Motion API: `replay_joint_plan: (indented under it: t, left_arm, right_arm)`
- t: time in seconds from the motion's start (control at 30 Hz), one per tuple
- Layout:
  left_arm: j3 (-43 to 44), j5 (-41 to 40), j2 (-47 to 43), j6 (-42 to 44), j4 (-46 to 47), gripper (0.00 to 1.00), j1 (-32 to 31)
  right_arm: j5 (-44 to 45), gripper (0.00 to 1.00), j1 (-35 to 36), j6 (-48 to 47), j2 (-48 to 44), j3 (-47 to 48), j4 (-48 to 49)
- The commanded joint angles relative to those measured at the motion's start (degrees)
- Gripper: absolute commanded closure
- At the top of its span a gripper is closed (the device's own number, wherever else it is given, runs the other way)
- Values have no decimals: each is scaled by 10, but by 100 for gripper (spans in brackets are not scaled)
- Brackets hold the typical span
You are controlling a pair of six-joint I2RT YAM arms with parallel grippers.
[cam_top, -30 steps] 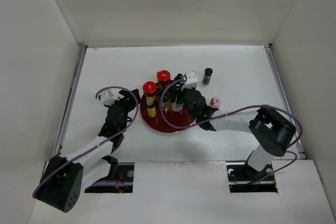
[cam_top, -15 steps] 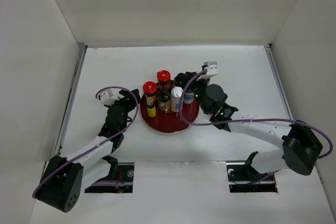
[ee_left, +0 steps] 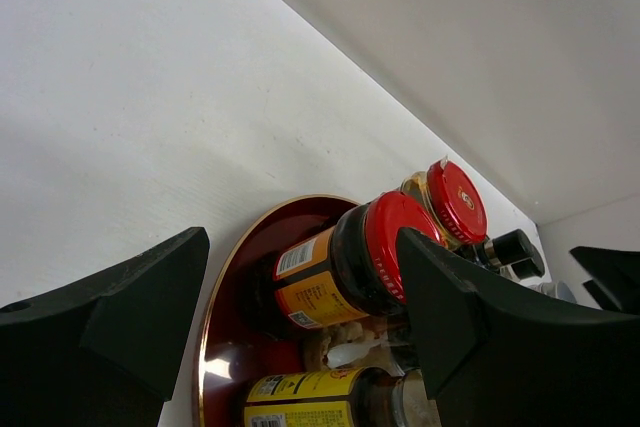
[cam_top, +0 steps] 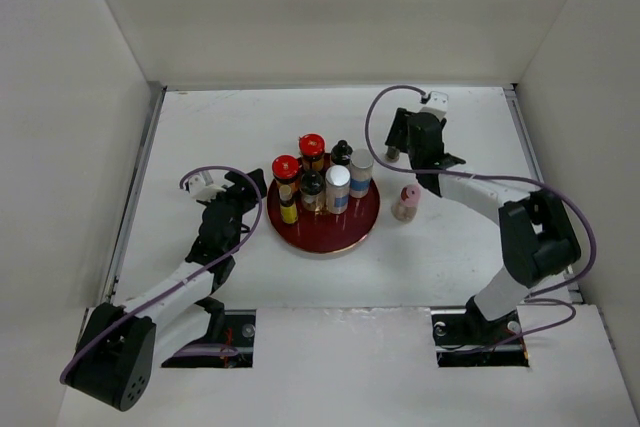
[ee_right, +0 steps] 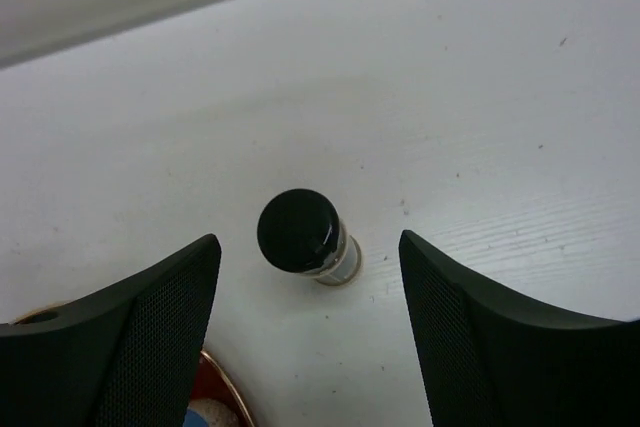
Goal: Organize the condiment bottles
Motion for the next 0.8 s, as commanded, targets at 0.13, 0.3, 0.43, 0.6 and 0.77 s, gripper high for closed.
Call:
replay_joint_plan:
  t: [0.13,0.3,0.43,0.6,0.77]
  left_arm:
    - [-3,-1,-3,1,24,25,-1]
    - [-4,-1,2,1,26,25,0]
    - [-4,2,6,-3,28,25,3]
    - [-3,2,10,-2,30,25,3]
    - [-4,0,11,-1,30,25,4]
  right_arm:
    - [-62,24,-14,-6,48,84,-56]
    - [-70,28,-16,-8,90,115,-69]
    - [-69,29,-15,-9,110,124,-75]
    - [-58,33,-13,-12,123,127,-77]
    - [-41,50,-13,-10,111,112,-58]
